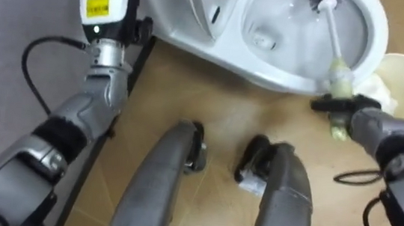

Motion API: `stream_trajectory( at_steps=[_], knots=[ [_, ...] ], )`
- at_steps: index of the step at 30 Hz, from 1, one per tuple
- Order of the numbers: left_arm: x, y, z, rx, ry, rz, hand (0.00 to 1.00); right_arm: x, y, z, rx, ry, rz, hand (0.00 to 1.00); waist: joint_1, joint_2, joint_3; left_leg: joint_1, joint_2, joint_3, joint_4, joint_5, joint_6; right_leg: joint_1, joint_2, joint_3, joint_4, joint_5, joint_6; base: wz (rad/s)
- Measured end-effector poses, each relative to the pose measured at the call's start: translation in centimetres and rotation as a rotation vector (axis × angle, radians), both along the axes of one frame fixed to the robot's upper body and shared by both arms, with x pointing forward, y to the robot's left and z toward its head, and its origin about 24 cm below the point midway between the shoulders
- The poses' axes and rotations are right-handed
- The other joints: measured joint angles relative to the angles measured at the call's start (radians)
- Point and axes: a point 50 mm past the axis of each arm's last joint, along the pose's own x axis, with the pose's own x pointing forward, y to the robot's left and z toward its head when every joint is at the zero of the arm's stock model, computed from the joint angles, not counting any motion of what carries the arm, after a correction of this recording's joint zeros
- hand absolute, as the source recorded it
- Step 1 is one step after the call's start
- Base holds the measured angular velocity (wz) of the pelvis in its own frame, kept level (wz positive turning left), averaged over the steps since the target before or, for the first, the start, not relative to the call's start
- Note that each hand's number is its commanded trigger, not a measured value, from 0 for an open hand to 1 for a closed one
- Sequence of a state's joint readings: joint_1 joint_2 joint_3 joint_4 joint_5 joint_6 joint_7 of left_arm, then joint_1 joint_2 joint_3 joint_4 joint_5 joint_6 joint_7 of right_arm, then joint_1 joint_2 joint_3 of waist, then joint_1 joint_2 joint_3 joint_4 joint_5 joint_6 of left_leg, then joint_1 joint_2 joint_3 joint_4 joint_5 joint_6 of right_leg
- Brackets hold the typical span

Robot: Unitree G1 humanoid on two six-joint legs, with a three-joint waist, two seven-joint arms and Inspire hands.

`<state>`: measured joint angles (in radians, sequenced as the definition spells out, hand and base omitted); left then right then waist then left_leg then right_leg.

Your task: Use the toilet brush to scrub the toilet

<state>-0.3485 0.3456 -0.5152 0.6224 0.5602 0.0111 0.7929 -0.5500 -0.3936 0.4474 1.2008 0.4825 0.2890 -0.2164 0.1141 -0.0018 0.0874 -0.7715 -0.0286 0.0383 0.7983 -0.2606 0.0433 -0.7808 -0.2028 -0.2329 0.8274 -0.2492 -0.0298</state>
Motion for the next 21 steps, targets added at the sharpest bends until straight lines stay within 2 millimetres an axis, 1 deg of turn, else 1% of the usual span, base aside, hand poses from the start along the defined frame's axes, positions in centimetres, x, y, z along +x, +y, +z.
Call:
stream_trajectory(
  at_steps=[2,3,4,5,6,7,8,9,10,11,12,14,16,18,21],
  knots=[
    [-0.8,0.7,-0.3,-0.028,0.025,0.019,0.00,-0.8,-0.2,-0.5,-0.070,0.024,0.069,1.00,-0.005,-0.009,-0.0026,0.047,0.007,0.010,-0.037,-0.001,0.003,0.044,0.008,0.002,-0.040,0.006,0.003,-0.24],
    [-1.7,1.5,-0.8,-0.039,0.049,0.036,0.00,-1.5,-0.2,-1.0,-0.100,0.032,0.109,1.00,-0.010,-0.019,-0.0057,0.085,0.012,0.012,-0.064,0.001,0.006,0.079,0.014,0.001,-0.069,0.013,-0.001,-0.20],
    [-2.8,2.3,-1.6,-0.046,0.085,0.057,0.00,-2.3,-0.1,-1.5,-0.127,0.029,0.153,1.00,-0.020,-0.029,-0.0134,0.130,0.015,0.012,-0.096,0.002,0.006,0.122,0.020,-0.003,-0.102,0.019,-0.004,-0.15],
    [-3.4,2.5,-2.0,-0.051,0.103,0.067,0.00,-2.7,0.0,-1.7,-0.129,0.015,0.161,1.00,-0.029,-0.031,-0.0178,0.156,0.016,0.012,-0.112,0.002,0.006,0.151,0.025,-0.007,-0.121,0.020,-0.001,-0.09],
    [-4.8,2.9,-3.1,-0.057,0.153,0.081,0.00,-4.1,0.1,-2.5,-0.127,-0.011,0.162,1.00,-0.036,-0.038,-0.0342,0.216,0.018,0.013,-0.153,0.002,0.006,0.213,0.036,-0.012,-0.167,0.027,0.004,-0.06],
    [-6.2,3.3,-4.2,-0.062,0.216,0.092,0.00,-5.6,0.1,-3.1,-0.116,-0.035,0.150,1.00,-0.042,-0.041,-0.0573,0.282,0.022,0.012,-0.198,0.002,0.004,0.282,0.054,-0.012,-0.224,0.034,0.013,-0.08],
    [-7.0,3.5,-4.8,-0.069,0.250,0.100,0.00,-6.4,0.1,-3.3,-0.116,-0.042,0.152,1.00,-0.047,-0.041,-0.0705,0.316,0.025,0.010,-0.223,0.002,0.004,0.320,0.063,-0.016,-0.256,0.039,0.017,-0.06],
    [-8.6,4.0,-5.6,-0.082,0.305,0.126,0.00,-7.7,0.2,-3.7,-0.124,-0.052,0.164,1.00,-0.056,-0.044,-0.0849,0.392,0.031,0.009,-0.276,0.005,0.001,0.400,0.075,-0.019,-0.315,0.048,0.023,-0.06],
    [-9.9,4.5,-6.3,-0.091,0.353,0.148,0.00,-8.9,0.2,-3.9,-0.132,-0.058,0.174,1.00,-0.057,-0.046,-0.0893,0.464,0.034,0.009,-0.320,0.006,-0.001,0.476,0.087,-0.020,-0.367,0.054,0.029,-0.05],
    [-10.4,4.7,-6.5,-0.099,0.375,0.156,0.00,-9.4,0.3,-4.0,-0.137,-0.060,0.180,1.00,-0.058,-0.046,-0.0897,0.494,0.036,0.009,-0.341,0.006,-0.001,0.511,0.093,-0.023,-0.393,0.056,0.032,0.00],
    [-11.5,4.8,-6.8,-0.116,0.408,0.166,0.00,-10.5,0.6,-4.2,-0.142,-0.067,0.186,1.00,-0.057,-0.047,-0.0929,0.548,0.039,0.008,-0.376,0.006,-0.002,0.570,0.103,-0.028,-0.439,0.062,0.037,0.00],
    [-12.9,4.5,-7.1,-0.177,0.435,0.195,0.00,-12.2,1.3,-4.4,-0.146,-0.082,0.204,1.00,-0.054,-0.047,-0.0932,0.624,0.037,0.002,-0.430,0.007,-0.003,0.647,0.108,-0.040,-0.490,0.068,0.043,0.07],
    [-13.8,4.5,-7.1,-0.203,0.451,0.203,0.00,-13.1,2.0,-4.6,-0.161,-0.085,0.248,1.00,-0.051,-0.045,-0.0923,0.668,0.038,0.000,-0.461,0.007,-0.003,0.688,0.115,-0.038,-0.520,0.069,0.047,0.02],
    [-14.7,4.6,-7.1,-0.224,0.462,0.211,0.00,-13.6,2.6,-4.4,-0.163,-0.105,0.281,1.00,-0.055,-0.040,-0.0898,0.699,0.037,-0.004,-0.475,0.007,-0.003,0.722,0.117,-0.043,-0.539,0.068,0.051,0.03],
    [-15.0,4.4,-6.7,-0.275,0.456,0.200,0.00,-14.0,2.8,-4.0,-0.164,-0.147,0.295,1.00,-0.058,-0.033,-0.0883,0.735,0.034,-0.013,-0.506,0.007,-0.004,0.749,0.117,-0.045,-0.552,0.065,0.056,0.07]
  ],
)
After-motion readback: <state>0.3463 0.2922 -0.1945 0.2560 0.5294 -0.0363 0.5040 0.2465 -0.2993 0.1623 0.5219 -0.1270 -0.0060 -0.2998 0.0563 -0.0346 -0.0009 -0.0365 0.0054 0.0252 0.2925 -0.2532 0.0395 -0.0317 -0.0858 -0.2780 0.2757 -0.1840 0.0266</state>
